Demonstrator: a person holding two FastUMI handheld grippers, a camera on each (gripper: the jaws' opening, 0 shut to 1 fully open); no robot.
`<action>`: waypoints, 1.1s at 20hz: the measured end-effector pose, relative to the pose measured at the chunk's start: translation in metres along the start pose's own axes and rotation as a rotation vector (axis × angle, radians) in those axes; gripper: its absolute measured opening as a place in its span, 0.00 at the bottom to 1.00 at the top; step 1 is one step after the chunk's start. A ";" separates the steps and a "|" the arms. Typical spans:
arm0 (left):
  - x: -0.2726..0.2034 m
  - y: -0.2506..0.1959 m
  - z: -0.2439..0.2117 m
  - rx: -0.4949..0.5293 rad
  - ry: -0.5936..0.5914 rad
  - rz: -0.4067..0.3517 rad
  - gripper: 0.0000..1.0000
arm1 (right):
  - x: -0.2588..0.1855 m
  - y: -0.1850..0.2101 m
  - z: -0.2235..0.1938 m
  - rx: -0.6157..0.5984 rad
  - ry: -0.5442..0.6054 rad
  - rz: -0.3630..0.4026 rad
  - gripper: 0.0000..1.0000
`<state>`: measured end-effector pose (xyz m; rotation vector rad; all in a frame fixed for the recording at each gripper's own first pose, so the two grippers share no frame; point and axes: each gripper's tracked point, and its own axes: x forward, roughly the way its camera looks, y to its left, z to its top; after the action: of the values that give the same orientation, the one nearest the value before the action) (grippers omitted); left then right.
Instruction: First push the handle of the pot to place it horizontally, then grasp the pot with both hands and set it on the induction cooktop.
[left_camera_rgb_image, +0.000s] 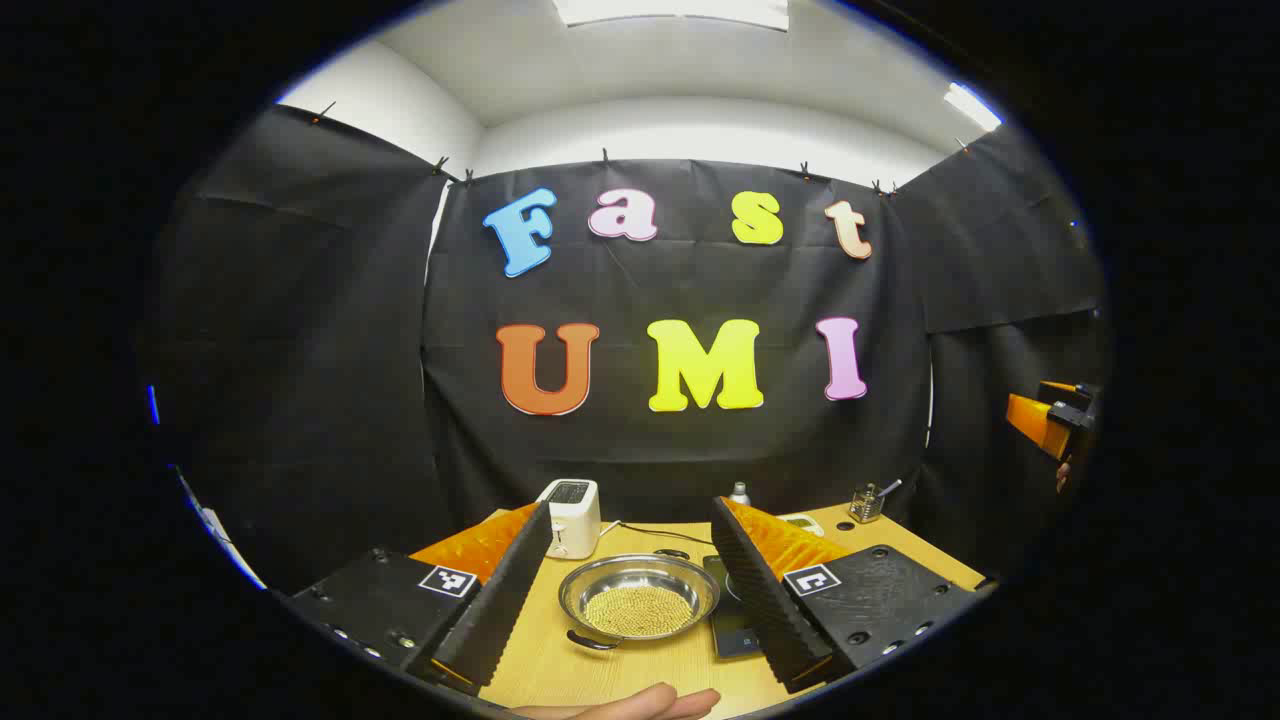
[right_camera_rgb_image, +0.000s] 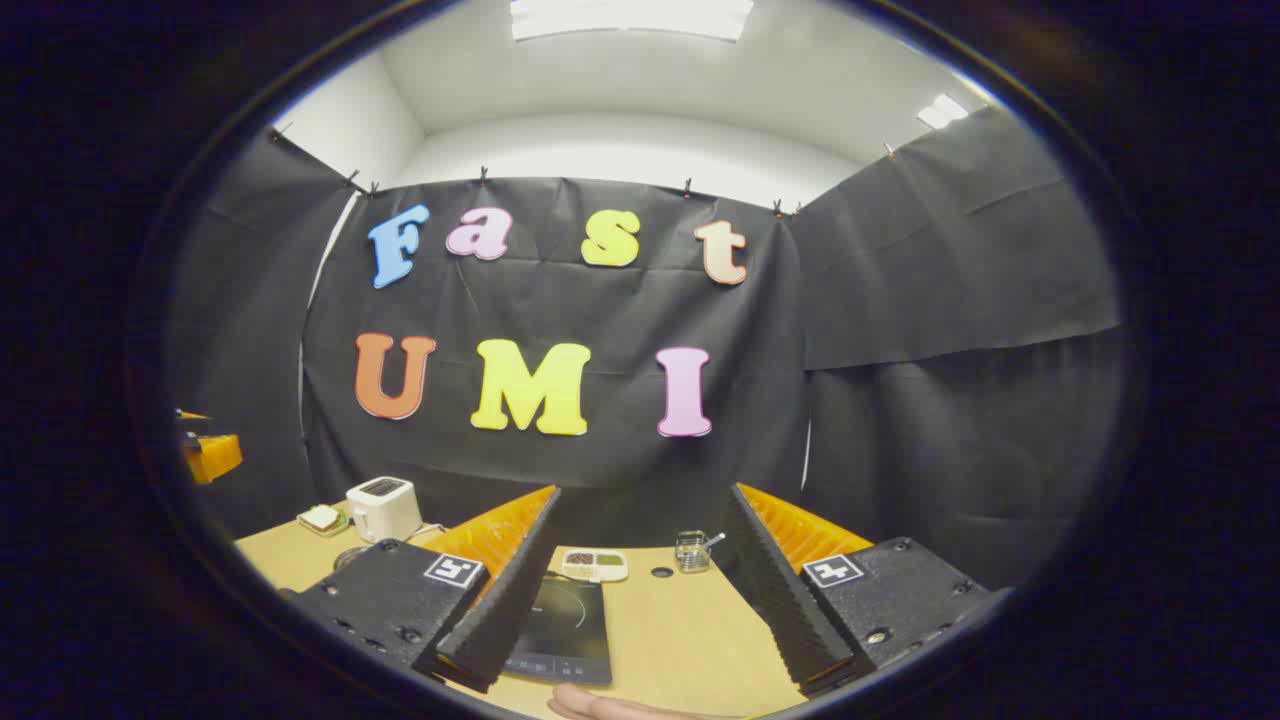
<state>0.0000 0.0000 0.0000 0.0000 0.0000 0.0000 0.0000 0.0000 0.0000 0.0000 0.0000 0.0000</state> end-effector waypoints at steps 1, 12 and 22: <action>0.000 -0.004 -0.003 -0.004 0.009 -0.019 0.95 | -0.001 0.002 -0.001 -0.001 0.005 0.007 1.00; -0.003 -0.025 0.003 -0.034 -0.019 -0.075 0.95 | -0.005 0.001 -0.001 0.005 0.004 0.028 1.00; 0.033 -0.018 -0.038 -0.117 0.031 -0.075 0.77 | -0.002 -0.002 -0.009 0.020 0.011 0.035 1.00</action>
<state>0.0332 -0.0185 -0.0378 -0.1172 0.0309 -0.0748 -0.0018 -0.0020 -0.0094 0.0204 0.0115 0.0352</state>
